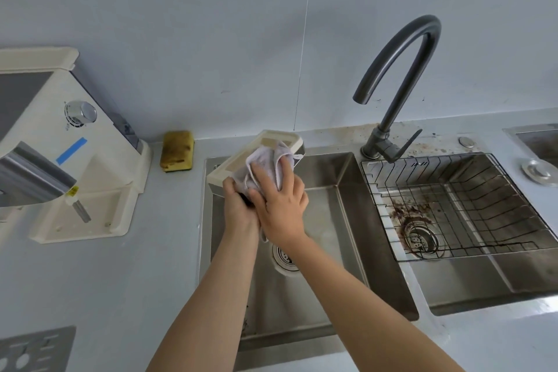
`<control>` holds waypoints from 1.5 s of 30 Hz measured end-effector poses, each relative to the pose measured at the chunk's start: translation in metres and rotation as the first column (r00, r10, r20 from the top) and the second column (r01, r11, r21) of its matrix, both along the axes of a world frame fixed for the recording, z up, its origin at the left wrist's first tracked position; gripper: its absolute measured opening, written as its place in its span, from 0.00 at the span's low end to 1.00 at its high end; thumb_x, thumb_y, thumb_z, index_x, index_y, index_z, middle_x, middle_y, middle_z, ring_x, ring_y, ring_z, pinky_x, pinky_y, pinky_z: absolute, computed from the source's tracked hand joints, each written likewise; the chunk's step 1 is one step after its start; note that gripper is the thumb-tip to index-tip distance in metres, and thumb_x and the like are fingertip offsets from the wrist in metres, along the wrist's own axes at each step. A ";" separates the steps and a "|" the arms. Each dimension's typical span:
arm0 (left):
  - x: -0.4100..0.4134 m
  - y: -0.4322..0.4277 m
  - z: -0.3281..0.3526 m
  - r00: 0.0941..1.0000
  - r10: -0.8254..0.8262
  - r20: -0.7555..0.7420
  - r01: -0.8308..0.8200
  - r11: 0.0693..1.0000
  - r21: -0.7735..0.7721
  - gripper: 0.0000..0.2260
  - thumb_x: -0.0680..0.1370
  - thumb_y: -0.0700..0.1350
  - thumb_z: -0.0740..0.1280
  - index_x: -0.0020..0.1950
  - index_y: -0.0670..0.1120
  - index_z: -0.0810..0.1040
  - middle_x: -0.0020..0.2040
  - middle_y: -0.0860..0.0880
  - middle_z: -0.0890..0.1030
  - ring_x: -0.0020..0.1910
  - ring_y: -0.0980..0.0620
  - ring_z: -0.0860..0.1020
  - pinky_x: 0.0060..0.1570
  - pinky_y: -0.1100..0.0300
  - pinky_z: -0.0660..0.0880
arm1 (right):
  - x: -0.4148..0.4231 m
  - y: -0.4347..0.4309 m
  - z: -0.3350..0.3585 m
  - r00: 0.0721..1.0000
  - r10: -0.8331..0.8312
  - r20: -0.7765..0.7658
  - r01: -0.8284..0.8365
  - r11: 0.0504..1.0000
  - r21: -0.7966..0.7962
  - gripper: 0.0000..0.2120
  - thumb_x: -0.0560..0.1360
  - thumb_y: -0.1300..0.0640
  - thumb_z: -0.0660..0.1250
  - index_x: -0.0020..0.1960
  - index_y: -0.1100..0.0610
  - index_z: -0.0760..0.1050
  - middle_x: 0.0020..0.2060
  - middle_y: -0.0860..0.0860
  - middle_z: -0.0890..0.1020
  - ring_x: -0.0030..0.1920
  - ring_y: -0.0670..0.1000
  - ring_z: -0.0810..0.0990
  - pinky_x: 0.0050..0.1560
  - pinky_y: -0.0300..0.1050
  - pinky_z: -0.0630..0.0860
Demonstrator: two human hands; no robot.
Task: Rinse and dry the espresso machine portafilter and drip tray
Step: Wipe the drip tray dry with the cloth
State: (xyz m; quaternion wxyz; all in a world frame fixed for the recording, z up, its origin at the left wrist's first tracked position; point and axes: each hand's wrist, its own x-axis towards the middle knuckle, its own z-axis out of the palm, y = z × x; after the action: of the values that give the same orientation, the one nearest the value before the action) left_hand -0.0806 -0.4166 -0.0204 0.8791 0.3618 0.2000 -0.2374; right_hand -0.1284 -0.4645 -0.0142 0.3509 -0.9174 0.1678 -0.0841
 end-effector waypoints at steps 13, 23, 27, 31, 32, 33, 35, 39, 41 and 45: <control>0.004 0.021 -0.021 0.995 0.065 0.069 -0.052 0.981 -0.189 0.12 0.78 0.44 0.54 0.55 0.46 0.74 0.48 0.45 0.81 0.48 0.47 0.79 0.42 0.56 0.81 | 0.016 -0.002 -0.020 0.968 -0.233 0.098 0.162 0.869 0.468 0.29 0.79 0.49 0.56 0.76 0.45 0.49 0.71 0.57 0.57 0.69 0.56 0.60 0.71 0.49 0.59; 0.013 0.050 -0.029 0.968 -0.066 0.244 0.092 0.991 -0.098 0.33 0.51 0.49 0.80 0.55 0.50 0.76 0.45 0.49 0.85 0.46 0.50 0.83 0.43 0.56 0.80 | 0.029 -0.025 -0.019 0.919 -0.373 0.132 0.234 0.783 0.577 0.28 0.80 0.54 0.57 0.76 0.47 0.49 0.67 0.56 0.61 0.59 0.50 0.67 0.56 0.34 0.62; 0.020 0.065 -0.035 0.955 -0.119 0.270 0.149 0.985 -0.092 0.34 0.53 0.48 0.80 0.57 0.50 0.74 0.47 0.50 0.85 0.46 0.51 0.84 0.41 0.55 0.82 | 0.038 -0.044 -0.019 0.903 -0.400 0.157 0.242 0.775 0.584 0.23 0.78 0.54 0.57 0.72 0.52 0.59 0.60 0.58 0.71 0.57 0.54 0.72 0.56 0.46 0.71; 0.029 0.081 -0.043 0.957 -0.179 0.226 0.198 0.978 -0.065 0.20 0.66 0.44 0.72 0.58 0.49 0.75 0.47 0.50 0.85 0.46 0.51 0.84 0.41 0.54 0.82 | 0.040 -0.068 -0.023 0.960 -0.278 0.036 0.208 0.793 0.573 0.16 0.78 0.50 0.55 0.63 0.54 0.69 0.52 0.52 0.79 0.54 0.53 0.77 0.59 0.55 0.74; 0.031 0.085 -0.044 0.952 -0.207 0.225 0.226 0.972 -0.064 0.27 0.59 0.46 0.77 0.57 0.49 0.76 0.48 0.49 0.85 0.47 0.51 0.83 0.44 0.52 0.82 | 0.040 -0.074 -0.023 0.974 -0.227 -0.020 0.195 0.788 0.584 0.15 0.79 0.50 0.55 0.62 0.55 0.70 0.51 0.53 0.79 0.53 0.53 0.78 0.59 0.54 0.74; 0.033 0.088 -0.045 0.948 -0.234 0.216 0.249 0.967 -0.046 0.32 0.52 0.47 0.81 0.55 0.48 0.78 0.49 0.49 0.85 0.48 0.50 0.83 0.47 0.51 0.81 | 0.041 -0.080 -0.024 0.983 -0.171 -0.068 0.178 0.787 0.591 0.16 0.79 0.50 0.55 0.62 0.57 0.71 0.50 0.53 0.80 0.51 0.53 0.79 0.59 0.53 0.75; 0.038 0.095 -0.051 0.934 -0.292 0.207 0.301 0.954 -0.013 0.33 0.45 0.49 0.82 0.50 0.49 0.84 0.49 0.49 0.85 0.47 0.50 0.83 0.45 0.52 0.81 | 0.039 -0.089 -0.021 0.989 -0.052 -0.138 0.127 0.770 0.625 0.18 0.80 0.48 0.55 0.61 0.59 0.71 0.44 0.53 0.80 0.44 0.52 0.79 0.54 0.51 0.76; 0.043 0.106 -0.054 0.894 -0.411 0.177 0.414 0.910 0.025 0.30 0.44 0.49 0.82 0.45 0.49 0.86 0.47 0.48 0.85 0.46 0.49 0.84 0.41 0.53 0.81 | 0.035 -0.102 -0.017 0.961 0.137 -0.239 0.074 0.708 0.702 0.15 0.80 0.45 0.52 0.55 0.52 0.72 0.43 0.53 0.80 0.39 0.50 0.78 0.40 0.39 0.78; 0.043 0.109 -0.052 0.887 -0.435 0.152 0.435 0.900 0.034 0.31 0.43 0.48 0.82 0.46 0.48 0.85 0.47 0.47 0.85 0.45 0.49 0.84 0.39 0.53 0.81 | 0.035 -0.107 -0.017 0.949 0.169 -0.266 0.089 0.665 0.741 0.17 0.80 0.45 0.51 0.60 0.53 0.70 0.44 0.54 0.79 0.38 0.49 0.79 0.36 0.38 0.78; 0.041 0.110 -0.048 0.880 -0.458 0.125 0.451 0.889 0.079 0.43 0.42 0.48 0.82 0.56 0.45 0.75 0.46 0.47 0.85 0.45 0.49 0.84 0.40 0.55 0.81 | 0.038 -0.113 -0.014 0.920 0.218 -0.326 0.193 0.473 0.860 0.22 0.79 0.41 0.51 0.56 0.58 0.71 0.31 0.56 0.80 0.23 0.49 0.78 0.22 0.37 0.75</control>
State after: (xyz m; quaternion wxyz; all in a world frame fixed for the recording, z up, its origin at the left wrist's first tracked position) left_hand -0.0392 -0.3069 -0.0687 0.8020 0.4350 0.0529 -0.4059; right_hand -0.0900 -0.5779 -0.0287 0.7308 -0.6035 0.2465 0.2023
